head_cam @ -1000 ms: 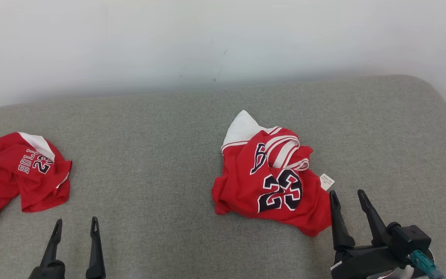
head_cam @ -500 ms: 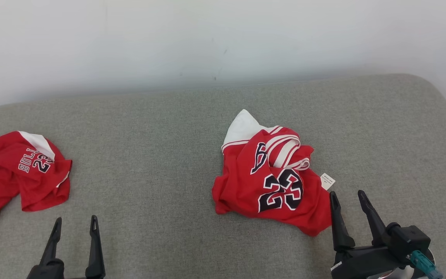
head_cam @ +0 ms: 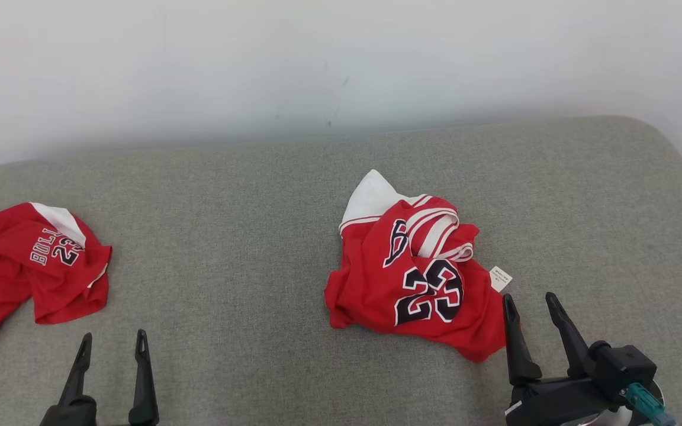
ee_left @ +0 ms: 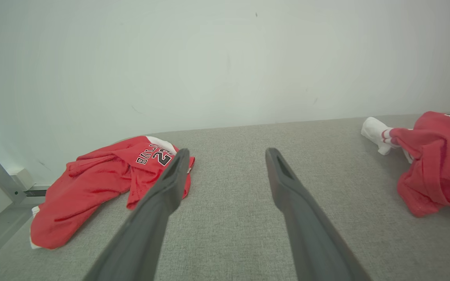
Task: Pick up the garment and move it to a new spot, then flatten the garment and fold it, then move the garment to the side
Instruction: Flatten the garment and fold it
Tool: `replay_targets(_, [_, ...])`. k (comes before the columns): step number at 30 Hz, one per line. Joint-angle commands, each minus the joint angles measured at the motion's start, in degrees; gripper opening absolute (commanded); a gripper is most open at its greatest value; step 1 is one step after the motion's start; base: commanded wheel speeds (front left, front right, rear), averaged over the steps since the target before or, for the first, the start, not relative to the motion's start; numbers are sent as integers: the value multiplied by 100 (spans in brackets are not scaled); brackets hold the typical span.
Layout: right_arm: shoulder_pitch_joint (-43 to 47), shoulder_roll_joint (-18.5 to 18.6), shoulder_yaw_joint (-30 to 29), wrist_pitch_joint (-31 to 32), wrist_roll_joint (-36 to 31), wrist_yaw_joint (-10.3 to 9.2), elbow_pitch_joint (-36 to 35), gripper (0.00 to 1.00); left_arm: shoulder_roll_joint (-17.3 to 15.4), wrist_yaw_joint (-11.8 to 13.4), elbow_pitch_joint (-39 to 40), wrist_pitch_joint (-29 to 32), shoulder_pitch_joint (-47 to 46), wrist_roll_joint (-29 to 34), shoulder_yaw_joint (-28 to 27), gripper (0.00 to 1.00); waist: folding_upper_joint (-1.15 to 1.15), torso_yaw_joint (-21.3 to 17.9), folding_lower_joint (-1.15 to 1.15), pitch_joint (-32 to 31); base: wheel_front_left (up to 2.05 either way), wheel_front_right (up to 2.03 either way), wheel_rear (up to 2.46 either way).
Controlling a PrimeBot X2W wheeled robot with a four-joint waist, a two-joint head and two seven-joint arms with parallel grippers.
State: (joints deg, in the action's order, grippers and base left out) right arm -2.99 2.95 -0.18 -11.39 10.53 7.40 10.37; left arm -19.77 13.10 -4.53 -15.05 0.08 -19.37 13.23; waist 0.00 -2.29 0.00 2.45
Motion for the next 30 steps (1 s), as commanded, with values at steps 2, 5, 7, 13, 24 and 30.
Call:
replay_targets(2, [54, -12, 4, 4, -18, 18, 7, 100, -23, 7, -2, -11, 46, -21, 16, 100, 0, 1, 0, 1, 0, 0, 0])
replay_targets(5, [60, -12, 5, 13, -19, 18, -6, 100, -28, 9, -13, -12, 38, -38, 16, 100, 0, 1, 0, -1, 0, 0, 0])
replay_targets(7, [66, -12, 6, 17, -16, 18, -13, 100, -28, 10, -17, -12, 36, -52, 18, 100, 0, 0, 0, -2, 0, 0, 0])
replay_targets(13, [62, -12, -3, 17, -16, 18, -30, 100, -34, 12, 1, -12, 21, -73, 20, 100, 0, -1, 0, 22, 0, 0, 0])
replay_targets(24, [-33, -12, 29, 2, 6, 18, -61, 100, 45, -49, 23, -15, -159, -86, 58, 100, 0, -67, 0, 165, 0, 0, 0])
replay_targets(30, [-155, -12, 80, -36, 62, 18, -24, 100, 206, -407, -302, -13, -620, -129, 380, 100, 0, -294, 0, 379, 0, 0, 0])
